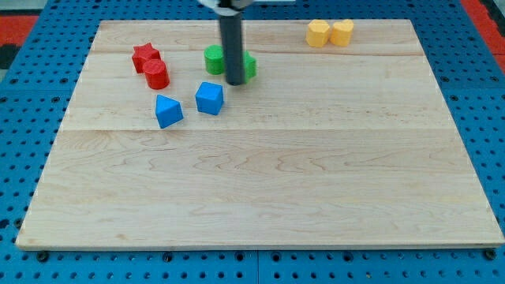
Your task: Place the green blocks at bottom to the yellow blocks
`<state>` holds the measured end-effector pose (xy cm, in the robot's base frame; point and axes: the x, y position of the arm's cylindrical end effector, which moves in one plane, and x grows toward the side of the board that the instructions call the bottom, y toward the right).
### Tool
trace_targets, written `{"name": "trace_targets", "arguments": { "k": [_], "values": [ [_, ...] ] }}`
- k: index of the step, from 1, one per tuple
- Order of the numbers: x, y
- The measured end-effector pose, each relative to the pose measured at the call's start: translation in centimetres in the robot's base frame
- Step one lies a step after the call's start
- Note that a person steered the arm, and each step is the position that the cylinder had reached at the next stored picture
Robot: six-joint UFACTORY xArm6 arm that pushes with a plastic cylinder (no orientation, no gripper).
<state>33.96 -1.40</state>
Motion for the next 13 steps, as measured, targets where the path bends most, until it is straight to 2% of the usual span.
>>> {"name": "trace_targets", "arguments": {
  "k": [1, 3, 4, 6, 8, 9, 11, 13],
  "values": [
    [-1.7, 1.3],
    [-1.3, -2.9],
    [-1.2, -3.1],
    [-1.0, -11.7],
    [-5.4, -7.8],
    [-2.6, -2.0],
    [-5.4, 4.5],
    [-8.9, 2.5]
  ]
}}
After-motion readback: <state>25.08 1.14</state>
